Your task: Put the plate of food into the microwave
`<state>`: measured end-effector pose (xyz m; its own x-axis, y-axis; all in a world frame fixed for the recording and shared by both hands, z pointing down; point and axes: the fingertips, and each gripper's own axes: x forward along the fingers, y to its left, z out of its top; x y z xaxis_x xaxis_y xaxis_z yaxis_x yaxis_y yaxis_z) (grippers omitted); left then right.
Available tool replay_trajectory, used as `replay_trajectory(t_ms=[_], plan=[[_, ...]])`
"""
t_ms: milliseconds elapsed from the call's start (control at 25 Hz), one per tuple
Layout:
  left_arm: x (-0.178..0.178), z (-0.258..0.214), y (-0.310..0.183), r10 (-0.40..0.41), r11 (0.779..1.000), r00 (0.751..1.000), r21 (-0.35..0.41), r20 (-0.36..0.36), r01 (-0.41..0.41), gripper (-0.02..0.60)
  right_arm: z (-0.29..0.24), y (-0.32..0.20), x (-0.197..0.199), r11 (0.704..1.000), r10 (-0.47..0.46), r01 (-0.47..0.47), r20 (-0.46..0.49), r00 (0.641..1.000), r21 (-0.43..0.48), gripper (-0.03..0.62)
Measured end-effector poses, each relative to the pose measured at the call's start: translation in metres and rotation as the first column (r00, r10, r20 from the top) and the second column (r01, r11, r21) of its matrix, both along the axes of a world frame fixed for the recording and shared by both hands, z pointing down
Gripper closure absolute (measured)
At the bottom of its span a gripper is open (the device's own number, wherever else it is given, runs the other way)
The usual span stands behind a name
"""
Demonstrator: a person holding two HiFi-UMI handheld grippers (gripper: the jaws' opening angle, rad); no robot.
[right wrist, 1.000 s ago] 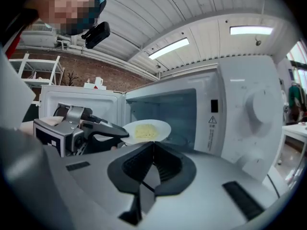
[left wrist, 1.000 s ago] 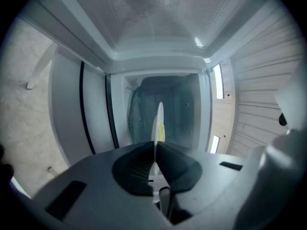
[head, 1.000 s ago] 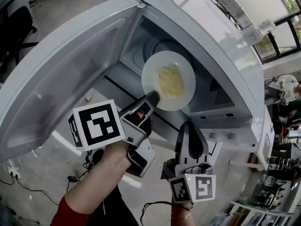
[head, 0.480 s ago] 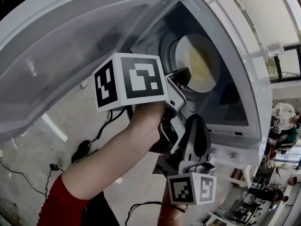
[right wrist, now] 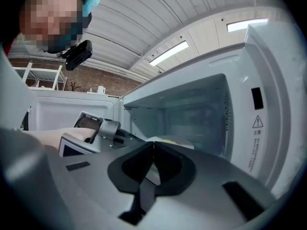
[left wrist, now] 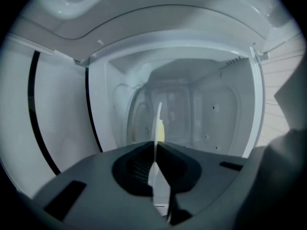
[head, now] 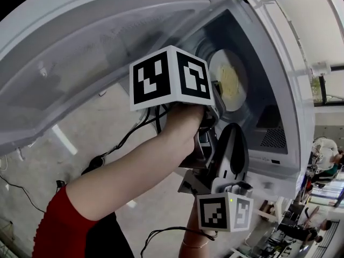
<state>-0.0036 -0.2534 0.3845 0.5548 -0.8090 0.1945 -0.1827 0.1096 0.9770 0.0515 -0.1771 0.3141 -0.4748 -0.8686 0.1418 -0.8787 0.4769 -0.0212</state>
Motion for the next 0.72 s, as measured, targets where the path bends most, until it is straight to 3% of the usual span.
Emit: replay_trajectory(t_ms=[520, 720], plan=[[0.002, 0.004, -0.016, 0.002, 0.995, 0.999, -0.104, -0.04, -0.006, 0.545, -0.008, -0.012, 0.004, 1.0, 0.012, -0.012, 0.011, 1.0, 0.012, 0.579], [0.006, 0.003, -0.02, 0.038, 0.993, 0.999, -0.117, 0.036, -0.034, 0.546, -0.009, -0.016, 0.004, 1.0, 0.01, -0.01, 0.016, 1.0, 0.012, 0.579]])
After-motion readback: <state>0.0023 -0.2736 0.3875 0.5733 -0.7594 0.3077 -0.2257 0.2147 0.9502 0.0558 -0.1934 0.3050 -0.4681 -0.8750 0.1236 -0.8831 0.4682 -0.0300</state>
